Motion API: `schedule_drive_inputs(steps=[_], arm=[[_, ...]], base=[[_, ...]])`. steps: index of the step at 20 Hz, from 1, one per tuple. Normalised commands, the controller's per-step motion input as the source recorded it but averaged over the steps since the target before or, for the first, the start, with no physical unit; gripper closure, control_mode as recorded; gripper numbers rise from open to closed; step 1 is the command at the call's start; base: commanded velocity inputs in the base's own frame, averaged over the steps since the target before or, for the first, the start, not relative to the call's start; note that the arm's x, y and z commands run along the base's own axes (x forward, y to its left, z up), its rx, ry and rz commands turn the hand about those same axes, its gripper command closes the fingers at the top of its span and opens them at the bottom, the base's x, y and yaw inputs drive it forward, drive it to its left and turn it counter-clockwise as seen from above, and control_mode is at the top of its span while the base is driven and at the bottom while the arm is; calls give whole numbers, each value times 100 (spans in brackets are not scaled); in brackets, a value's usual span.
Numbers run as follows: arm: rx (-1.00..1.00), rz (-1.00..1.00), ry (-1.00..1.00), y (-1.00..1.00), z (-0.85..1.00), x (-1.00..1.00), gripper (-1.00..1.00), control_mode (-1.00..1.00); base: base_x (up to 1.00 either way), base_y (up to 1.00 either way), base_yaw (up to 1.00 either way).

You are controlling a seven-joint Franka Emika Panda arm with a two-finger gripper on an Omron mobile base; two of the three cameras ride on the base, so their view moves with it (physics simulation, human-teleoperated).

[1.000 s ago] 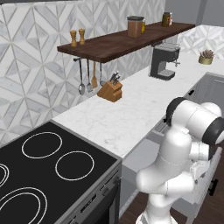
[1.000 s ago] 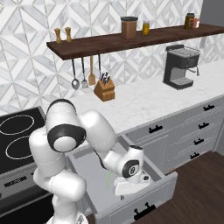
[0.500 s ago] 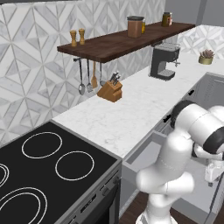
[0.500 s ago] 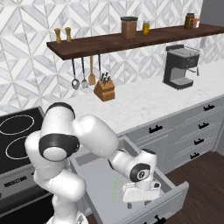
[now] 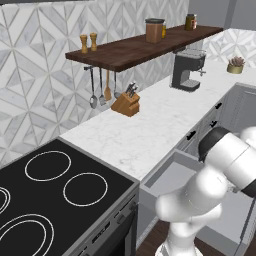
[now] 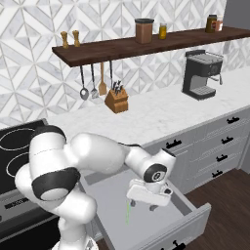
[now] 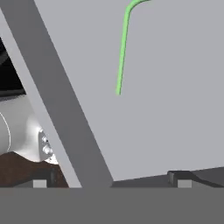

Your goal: Take a straw from the drawer in front and place it inside the glass cup on the dining counter.

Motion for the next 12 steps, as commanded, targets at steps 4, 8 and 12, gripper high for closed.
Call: schedule_drive_inputs(steps=[4,8,12], arm=[[8,-50,0,53,5,32,-100,-100],[2,-62,1,40,0,25,-100,-100],[-1,-66,4,32,-1,30,-100,-100]], base=[[0,0,0],[0,0,0],[0,0,0]])
